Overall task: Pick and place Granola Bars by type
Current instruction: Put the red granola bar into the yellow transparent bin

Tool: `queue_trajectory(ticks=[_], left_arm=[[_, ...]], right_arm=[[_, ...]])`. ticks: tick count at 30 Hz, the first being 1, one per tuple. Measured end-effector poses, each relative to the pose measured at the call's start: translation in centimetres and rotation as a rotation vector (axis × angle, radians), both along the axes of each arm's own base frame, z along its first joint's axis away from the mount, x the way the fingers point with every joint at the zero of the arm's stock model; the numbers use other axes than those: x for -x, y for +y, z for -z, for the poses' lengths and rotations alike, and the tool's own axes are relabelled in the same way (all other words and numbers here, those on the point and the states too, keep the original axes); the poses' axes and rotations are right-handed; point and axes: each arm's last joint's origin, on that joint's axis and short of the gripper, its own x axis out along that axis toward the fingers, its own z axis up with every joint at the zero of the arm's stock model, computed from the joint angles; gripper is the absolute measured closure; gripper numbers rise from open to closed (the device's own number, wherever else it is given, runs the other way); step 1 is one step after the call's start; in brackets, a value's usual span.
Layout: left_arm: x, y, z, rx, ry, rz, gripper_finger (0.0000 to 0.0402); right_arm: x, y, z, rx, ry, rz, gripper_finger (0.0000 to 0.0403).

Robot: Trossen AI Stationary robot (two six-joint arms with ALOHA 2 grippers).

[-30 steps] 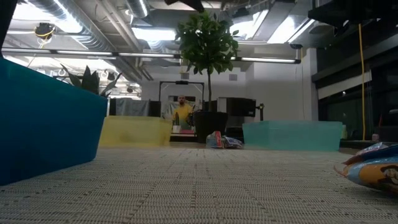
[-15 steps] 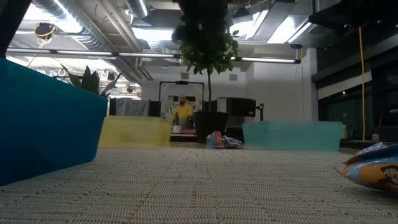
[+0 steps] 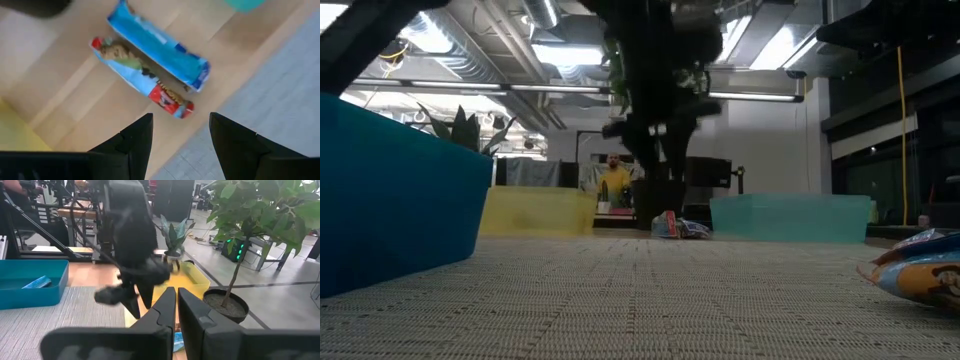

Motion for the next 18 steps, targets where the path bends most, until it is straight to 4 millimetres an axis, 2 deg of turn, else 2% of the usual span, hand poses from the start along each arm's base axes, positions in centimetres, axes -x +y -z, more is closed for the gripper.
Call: queue_trajectory(ticks=[7,12,18], left_arm=[[-0.9,1.7,3.2,0.05,0.023,-0.039,0.0215],[-1.8,2.6,3.7,0.064,-0.063,-0.039,0.0215],[-1.7,2.7,4.3,0.068,-0.033,-0.041,0.0215]], right_arm=[[0.0,0.0,0.0,0.0,0.001,0.0,0.0379],[0.0,0.0,0.3,-0.003,0.028,0.0,0.0379],[0.0,0.0,0.4,-0.008,0.045,-0.001,0.0379]])
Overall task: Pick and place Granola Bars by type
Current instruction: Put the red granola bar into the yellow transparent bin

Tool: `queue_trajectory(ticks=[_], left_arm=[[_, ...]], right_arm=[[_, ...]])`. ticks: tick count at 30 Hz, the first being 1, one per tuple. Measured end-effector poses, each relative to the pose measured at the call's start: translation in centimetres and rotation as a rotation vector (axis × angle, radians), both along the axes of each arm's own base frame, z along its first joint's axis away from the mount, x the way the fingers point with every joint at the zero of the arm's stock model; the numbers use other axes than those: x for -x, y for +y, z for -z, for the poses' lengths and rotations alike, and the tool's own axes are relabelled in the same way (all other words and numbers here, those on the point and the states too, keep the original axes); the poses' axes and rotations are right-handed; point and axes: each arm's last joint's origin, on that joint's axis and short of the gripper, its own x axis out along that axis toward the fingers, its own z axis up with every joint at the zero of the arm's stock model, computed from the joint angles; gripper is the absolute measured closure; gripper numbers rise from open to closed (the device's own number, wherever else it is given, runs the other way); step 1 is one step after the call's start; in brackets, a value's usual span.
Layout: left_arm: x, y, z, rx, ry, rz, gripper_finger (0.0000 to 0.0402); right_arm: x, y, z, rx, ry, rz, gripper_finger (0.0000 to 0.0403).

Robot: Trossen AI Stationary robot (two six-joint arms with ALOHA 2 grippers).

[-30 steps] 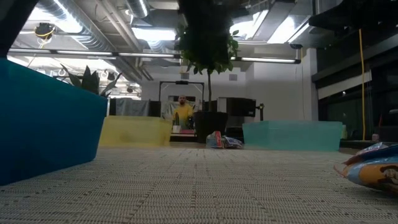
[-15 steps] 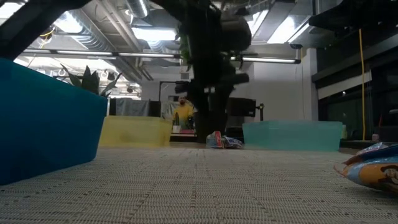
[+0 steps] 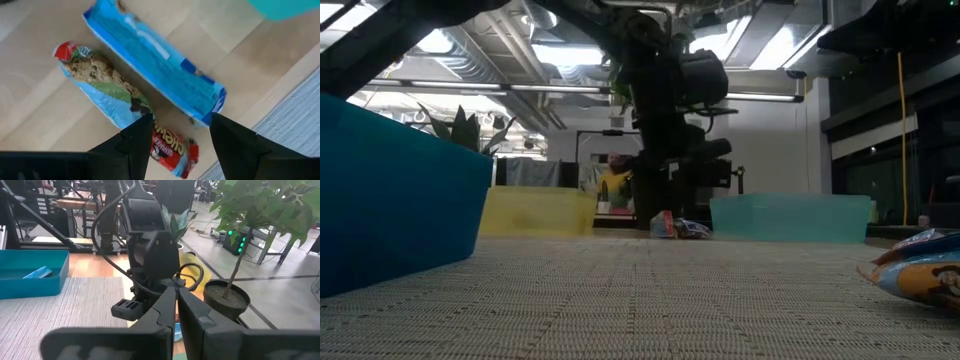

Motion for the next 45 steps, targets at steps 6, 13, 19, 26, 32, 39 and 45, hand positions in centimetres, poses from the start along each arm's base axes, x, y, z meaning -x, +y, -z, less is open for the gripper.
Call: queue_trajectory(ticks=[6,13,19,26,32,39,45], left_arm=[[0.0,-0.3,-0.1,0.089,-0.019,0.016,0.0215],[0.9,-0.3,-3.0,0.07,-0.054,-0.008,0.0215],[1.8,-0.4,-3.8,0.051,0.005,-0.019,0.0215],[1.8,-0.3,-3.8,0.071,0.002,0.021,0.0215],[1.9,-0.1,-3.8,0.067,0.006,0.02,0.0214],[2.0,0.0,-2.8,0.047,0.01,-0.021,0.0214],[2.4,-0.3,-1.4,0.076,0.029,-0.032,0.0214]], right_arm=[[0.0,0.0,0.0,-0.001,0.0,0.0,0.0379],[0.0,0.0,0.0,0.001,0.0,0.0,0.0379],[0.0,0.0,0.0,0.002,0.0,0.0,0.0379],[0.0,0.0,0.0,0.002,0.0,0.001,0.0379],[0.0,0.0,0.0,0.002,0.0,0.0,0.0379],[0.0,0.0,0.0,0.002,0.002,0.001,0.0379],[0.0,0.0,0.0,0.002,0.006,0.001,0.0379]])
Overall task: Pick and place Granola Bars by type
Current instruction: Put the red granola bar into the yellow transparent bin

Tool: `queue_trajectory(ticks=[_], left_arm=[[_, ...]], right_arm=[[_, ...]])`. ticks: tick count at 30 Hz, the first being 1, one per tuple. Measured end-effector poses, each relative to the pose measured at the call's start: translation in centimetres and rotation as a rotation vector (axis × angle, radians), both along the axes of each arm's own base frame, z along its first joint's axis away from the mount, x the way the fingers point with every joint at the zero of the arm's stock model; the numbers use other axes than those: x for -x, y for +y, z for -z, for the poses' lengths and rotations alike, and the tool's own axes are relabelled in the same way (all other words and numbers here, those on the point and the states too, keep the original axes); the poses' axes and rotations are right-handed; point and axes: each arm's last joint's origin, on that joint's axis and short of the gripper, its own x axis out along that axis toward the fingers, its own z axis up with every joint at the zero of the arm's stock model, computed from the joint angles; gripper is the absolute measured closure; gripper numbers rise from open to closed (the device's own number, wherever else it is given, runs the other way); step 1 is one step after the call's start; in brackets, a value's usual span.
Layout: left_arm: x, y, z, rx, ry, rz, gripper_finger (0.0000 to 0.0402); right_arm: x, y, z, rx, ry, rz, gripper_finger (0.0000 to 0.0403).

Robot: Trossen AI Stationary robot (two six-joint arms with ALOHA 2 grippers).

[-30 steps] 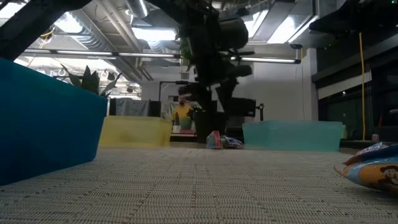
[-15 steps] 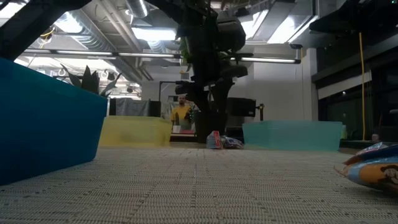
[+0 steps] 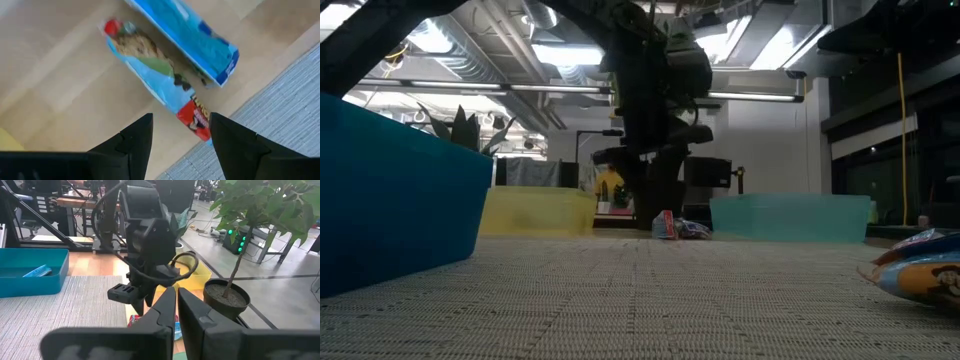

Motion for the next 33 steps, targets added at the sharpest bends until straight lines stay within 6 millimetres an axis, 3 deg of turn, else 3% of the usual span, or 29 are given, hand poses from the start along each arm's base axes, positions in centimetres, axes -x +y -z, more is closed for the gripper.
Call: queue_trajectory(ticks=[23,33], left_arm=[[0.3,-0.5,3.9,0.068,-0.091,-0.019,0.0216],[0.1,-0.5,4.0,0.072,-0.122,-0.014,0.0284]], right_arm=[[0.0,0.0,0.0,0.0,0.001,0.0,0.0379],[0.0,0.0,0.0,0.0,0.001,0.0,0.0379]])
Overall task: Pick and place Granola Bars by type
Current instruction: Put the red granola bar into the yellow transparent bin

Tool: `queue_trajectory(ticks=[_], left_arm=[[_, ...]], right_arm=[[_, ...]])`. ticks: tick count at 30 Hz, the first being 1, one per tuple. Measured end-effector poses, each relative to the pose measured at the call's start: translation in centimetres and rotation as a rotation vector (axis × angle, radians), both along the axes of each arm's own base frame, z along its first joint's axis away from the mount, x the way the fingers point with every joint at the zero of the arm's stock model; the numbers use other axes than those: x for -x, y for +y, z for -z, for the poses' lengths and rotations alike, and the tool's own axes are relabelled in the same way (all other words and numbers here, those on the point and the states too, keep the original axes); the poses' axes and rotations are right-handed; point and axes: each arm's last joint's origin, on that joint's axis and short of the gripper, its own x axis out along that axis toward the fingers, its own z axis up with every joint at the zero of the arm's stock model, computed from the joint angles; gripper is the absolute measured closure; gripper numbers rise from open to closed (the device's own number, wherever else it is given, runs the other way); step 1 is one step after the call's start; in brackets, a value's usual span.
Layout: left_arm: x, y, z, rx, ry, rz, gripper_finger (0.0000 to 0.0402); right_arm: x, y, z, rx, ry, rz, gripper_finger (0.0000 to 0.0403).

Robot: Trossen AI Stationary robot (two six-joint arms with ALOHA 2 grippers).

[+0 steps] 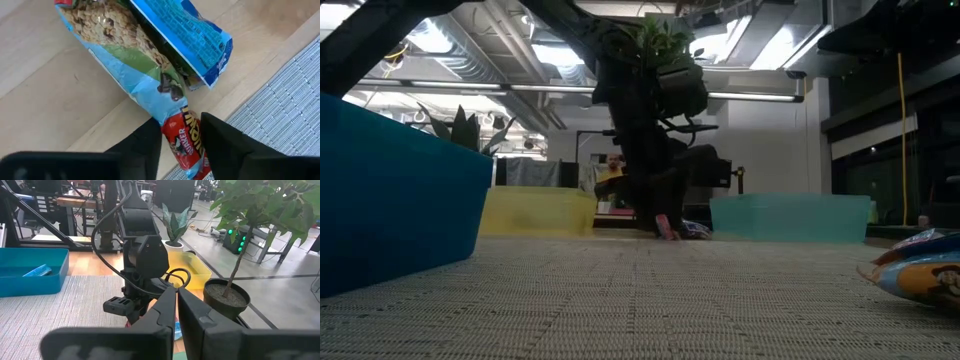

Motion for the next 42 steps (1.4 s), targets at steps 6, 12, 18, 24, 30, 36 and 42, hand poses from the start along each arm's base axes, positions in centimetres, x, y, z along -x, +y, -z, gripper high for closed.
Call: queue_trajectory(ticks=[6,12,18,24,30,36,42], left_arm=[[0.0,0.0,0.0,0.011,-0.003,-0.025,0.0346],[0.0,-0.1,-0.2,0.077,-0.014,-0.008,0.0379],[0.0,0.0,-1.8,0.047,-0.002,-0.002,0.0374],[-0.1,0.0,-2.1,0.038,-0.004,0.012,0.0379],[-0.1,0.0,-2.1,0.037,-0.003,0.014,0.0375],[1.6,-0.1,-4.1,0.034,0.08,0.074,0.038],[5.6,-0.6,-10.0,-0.039,0.149,0.087,0.0379]], right_arm=[[0.0,0.0,0.0,0.0,0.0,0.0,0.0379],[0.0,0.0,0.0,0.0,0.0,0.0,0.0379],[0.0,0.0,0.0,-0.001,0.0,0.0,0.0379],[0.0,0.0,0.0,-0.003,-0.001,0.0,0.0379],[0.0,0.0,0.0,-0.003,-0.002,0.0,0.0379],[0.0,0.0,0.0,-0.001,0.0,0.0,0.0379],[0.0,0.0,0.0,0.009,0.001,-0.001,0.0379]])
